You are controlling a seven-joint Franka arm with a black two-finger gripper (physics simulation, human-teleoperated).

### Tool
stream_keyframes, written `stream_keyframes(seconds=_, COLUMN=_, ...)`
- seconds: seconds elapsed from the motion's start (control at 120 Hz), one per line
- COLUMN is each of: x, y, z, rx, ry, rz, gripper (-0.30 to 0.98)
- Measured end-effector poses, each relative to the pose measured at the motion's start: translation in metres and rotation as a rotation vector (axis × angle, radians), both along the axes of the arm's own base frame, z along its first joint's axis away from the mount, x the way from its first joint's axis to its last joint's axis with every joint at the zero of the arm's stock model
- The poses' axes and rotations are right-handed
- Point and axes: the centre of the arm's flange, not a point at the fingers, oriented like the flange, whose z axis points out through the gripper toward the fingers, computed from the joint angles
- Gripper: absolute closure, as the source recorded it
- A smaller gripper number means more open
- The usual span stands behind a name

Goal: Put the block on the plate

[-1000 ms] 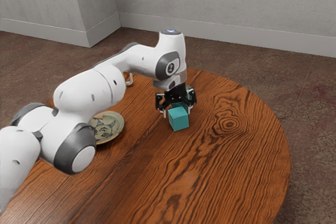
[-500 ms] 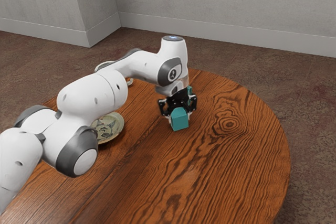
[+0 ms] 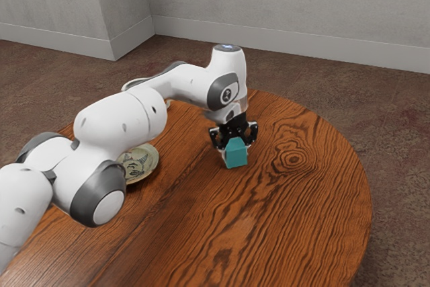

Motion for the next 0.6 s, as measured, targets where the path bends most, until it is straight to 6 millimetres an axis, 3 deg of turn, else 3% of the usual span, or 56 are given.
stream_keyframes(seconds=0.133, x=-0.008, y=-0.015, z=0.016, rx=-0.006, ry=0.001, rz=-0.012, gripper=0.34)
stream_keyframes(seconds=0.3, x=-0.022, y=-0.022, z=0.058, rx=-0.022, ry=-0.015, rz=-0.011, gripper=0.35)
stream_keyframes(seconds=0.5, x=-0.037, y=-0.01, z=0.104, rx=-0.043, ry=-0.042, rz=0.01, gripper=0.37)
stream_keyframes(seconds=0.6, x=-0.046, y=0.009, z=0.131, rx=-0.054, ry=-0.057, rz=0.037, gripper=0.4)
